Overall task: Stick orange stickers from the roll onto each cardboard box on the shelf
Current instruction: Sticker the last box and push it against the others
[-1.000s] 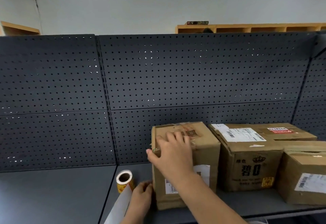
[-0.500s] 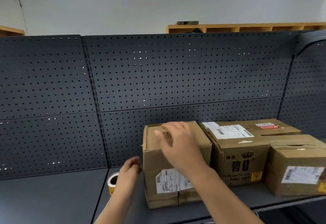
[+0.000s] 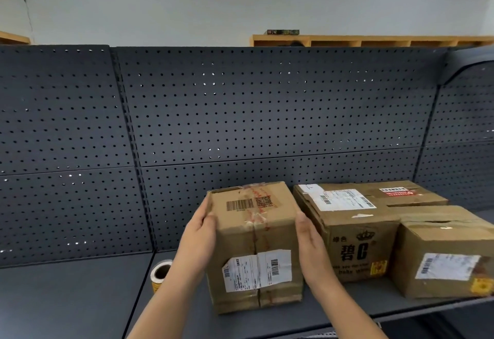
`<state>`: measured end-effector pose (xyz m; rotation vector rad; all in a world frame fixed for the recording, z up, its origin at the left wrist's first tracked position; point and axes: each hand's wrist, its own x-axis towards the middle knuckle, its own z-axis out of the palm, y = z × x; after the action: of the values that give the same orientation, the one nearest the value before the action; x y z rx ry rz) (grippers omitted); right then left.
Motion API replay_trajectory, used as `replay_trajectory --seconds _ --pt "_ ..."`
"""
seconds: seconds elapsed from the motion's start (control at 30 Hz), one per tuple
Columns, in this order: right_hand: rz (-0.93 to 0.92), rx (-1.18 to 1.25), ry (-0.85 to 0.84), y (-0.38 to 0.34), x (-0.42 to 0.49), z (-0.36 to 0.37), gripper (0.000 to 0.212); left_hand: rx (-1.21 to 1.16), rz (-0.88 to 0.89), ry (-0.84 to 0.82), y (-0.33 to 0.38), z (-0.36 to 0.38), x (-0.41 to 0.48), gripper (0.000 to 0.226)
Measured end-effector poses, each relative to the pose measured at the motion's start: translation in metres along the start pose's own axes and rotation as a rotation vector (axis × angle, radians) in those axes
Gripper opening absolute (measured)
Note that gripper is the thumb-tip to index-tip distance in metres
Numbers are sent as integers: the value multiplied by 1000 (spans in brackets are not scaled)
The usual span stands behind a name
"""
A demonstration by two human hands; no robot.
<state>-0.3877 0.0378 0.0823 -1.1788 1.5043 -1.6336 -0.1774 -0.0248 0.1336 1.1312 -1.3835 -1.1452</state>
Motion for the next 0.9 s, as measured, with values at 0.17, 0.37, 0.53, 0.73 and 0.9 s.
replay_trajectory --seconds 0.17,0.37,0.53,0.73,0.9 --pt "-80 21 -66 13 -1 8 48 -96 -55 47 -1 -5 1 44" --pt "-249 -162 -58 -15 14 12 52 -400 -210 92 -16 -11 2 38" --pt "-449 -615 -72 -38 24 33 73 -573 -294 172 -49 -24 2 38" --pt "-610 -905 -80 -45 18 80 78 -563 -340 249 -96 -40 1 30" --pt "-681 -1112 -175 -29 16 112 75 -239 -422 252 -152 -33 7 29"
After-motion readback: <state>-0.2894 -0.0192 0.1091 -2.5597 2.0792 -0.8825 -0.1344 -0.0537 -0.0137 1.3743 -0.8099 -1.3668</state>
